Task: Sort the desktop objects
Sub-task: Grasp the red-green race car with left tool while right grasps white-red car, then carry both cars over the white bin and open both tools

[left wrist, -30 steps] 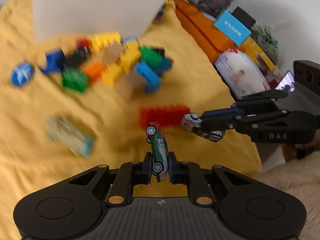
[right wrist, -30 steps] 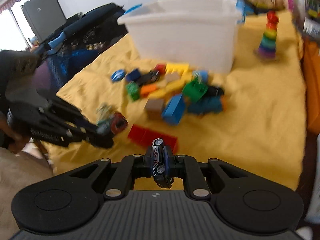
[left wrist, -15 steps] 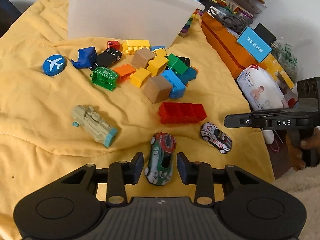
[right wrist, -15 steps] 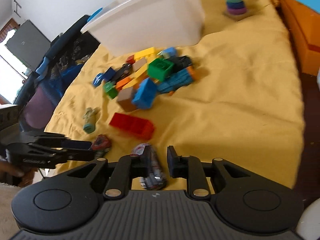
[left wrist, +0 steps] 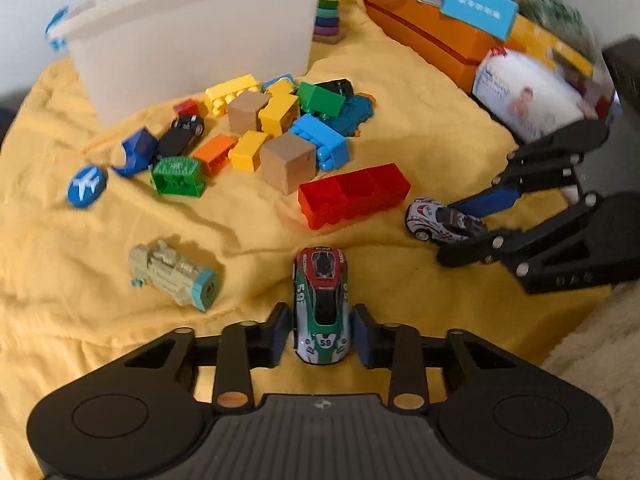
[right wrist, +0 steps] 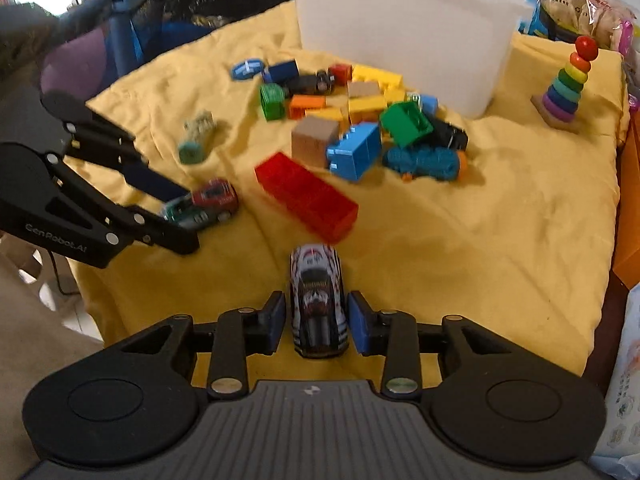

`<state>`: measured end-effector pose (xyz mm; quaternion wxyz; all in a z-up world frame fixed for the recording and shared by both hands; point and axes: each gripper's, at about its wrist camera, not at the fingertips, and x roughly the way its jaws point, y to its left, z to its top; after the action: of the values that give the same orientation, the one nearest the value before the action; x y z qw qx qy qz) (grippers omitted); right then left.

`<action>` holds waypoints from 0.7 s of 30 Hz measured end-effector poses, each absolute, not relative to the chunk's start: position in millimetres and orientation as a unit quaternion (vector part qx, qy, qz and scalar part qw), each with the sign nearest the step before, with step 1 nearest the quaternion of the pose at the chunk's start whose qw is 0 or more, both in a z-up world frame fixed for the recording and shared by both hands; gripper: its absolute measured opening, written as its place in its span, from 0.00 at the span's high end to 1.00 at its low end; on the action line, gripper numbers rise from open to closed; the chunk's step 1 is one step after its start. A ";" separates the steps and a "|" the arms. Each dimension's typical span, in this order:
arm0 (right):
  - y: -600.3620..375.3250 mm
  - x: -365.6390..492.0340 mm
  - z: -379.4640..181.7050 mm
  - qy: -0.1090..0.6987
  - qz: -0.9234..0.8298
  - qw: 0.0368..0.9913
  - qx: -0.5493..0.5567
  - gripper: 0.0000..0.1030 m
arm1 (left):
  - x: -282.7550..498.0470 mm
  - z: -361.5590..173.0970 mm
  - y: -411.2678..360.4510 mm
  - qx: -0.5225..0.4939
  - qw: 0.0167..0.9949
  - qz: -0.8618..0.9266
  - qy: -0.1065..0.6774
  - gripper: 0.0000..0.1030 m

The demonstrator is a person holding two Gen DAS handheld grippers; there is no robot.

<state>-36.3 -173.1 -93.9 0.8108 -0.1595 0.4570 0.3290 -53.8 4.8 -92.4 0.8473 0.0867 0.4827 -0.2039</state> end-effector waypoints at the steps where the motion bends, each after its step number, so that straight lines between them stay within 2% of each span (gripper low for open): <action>1: -174.3 -36.6 -94.5 0.457 0.329 0.811 -0.157 0.65 | -53.9 -91.7 4.4 0.090 0.847 -0.208 0.481 0.68; 4: -172.2 -36.4 -91.6 0.459 0.326 0.810 -0.164 0.68 | -53.2 -84.5 9.6 0.082 0.852 -0.210 0.473 0.69; 8: -168.0 -35.1 -74.5 0.440 0.318 0.824 -0.161 0.68 | -47.2 -48.0 21.7 0.076 0.881 -0.203 0.421 0.69; 15: -163.1 7.2 -3.0 0.328 0.280 0.890 -0.151 0.68 | 7.0 39.5 45.5 0.072 0.937 -0.175 0.294 0.68; 21: -139.4 64.2 39.7 0.249 0.239 0.928 -0.141 0.68 | 73.1 65.5 49.7 0.092 0.955 -0.138 0.244 0.68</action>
<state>64.2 -139.4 39.7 0.9280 -0.1410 0.2489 0.2386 73.1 49.7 65.5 0.9554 0.0916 0.2445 -0.1379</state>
